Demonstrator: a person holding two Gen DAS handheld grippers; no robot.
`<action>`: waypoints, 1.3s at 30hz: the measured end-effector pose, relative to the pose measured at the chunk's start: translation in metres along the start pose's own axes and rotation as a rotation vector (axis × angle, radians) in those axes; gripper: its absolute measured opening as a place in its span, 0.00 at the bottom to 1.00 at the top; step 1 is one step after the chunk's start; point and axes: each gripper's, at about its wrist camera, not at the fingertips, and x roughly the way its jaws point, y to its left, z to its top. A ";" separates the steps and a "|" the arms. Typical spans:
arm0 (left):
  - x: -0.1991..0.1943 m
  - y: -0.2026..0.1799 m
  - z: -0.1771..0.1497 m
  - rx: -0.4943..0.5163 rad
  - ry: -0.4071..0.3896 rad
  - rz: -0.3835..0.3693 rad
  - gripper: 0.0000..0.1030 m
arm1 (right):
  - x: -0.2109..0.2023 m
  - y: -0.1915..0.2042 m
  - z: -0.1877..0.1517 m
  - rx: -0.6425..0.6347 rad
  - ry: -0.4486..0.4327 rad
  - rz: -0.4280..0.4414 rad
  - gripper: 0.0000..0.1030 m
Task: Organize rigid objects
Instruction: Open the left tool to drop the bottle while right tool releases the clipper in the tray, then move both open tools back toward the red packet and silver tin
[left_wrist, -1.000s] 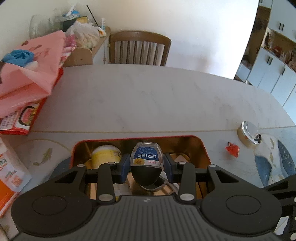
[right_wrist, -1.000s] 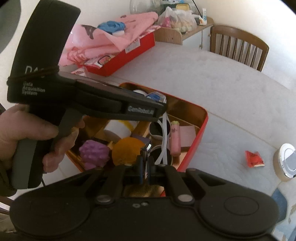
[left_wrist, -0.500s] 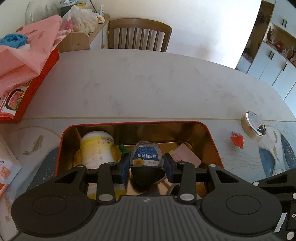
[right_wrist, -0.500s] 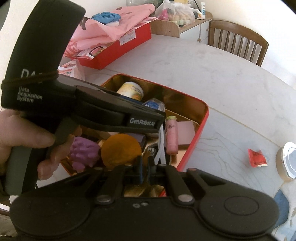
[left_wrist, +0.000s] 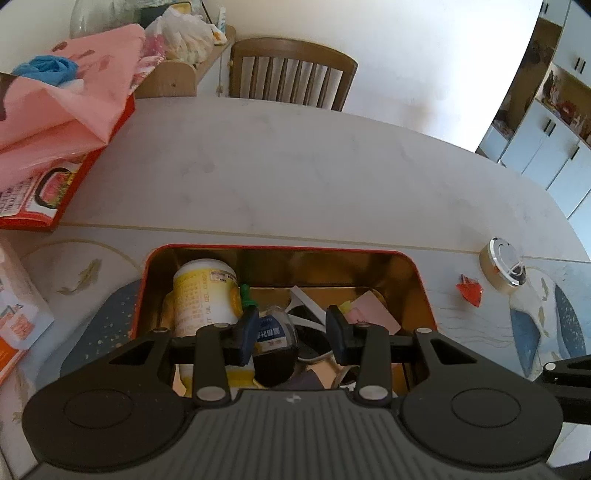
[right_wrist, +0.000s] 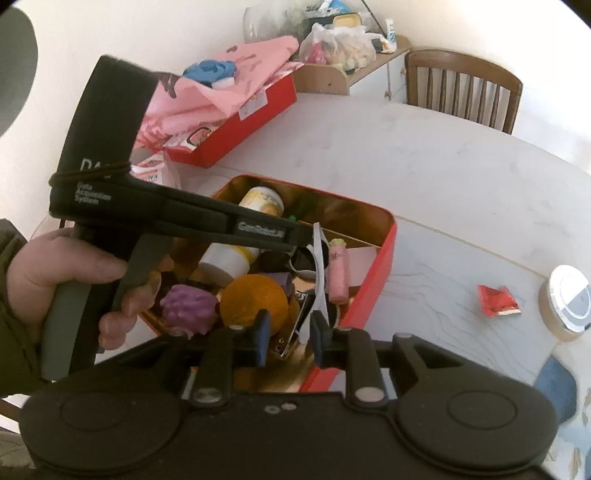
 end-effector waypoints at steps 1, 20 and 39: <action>-0.003 0.000 -0.001 -0.002 -0.004 0.000 0.38 | -0.003 -0.001 -0.001 0.005 -0.007 -0.001 0.25; -0.073 -0.052 -0.016 0.038 -0.122 -0.037 0.55 | -0.080 -0.033 -0.024 0.083 -0.141 -0.062 0.35; -0.080 -0.140 -0.029 0.091 -0.145 -0.072 0.75 | -0.137 -0.115 -0.051 0.142 -0.215 -0.136 0.73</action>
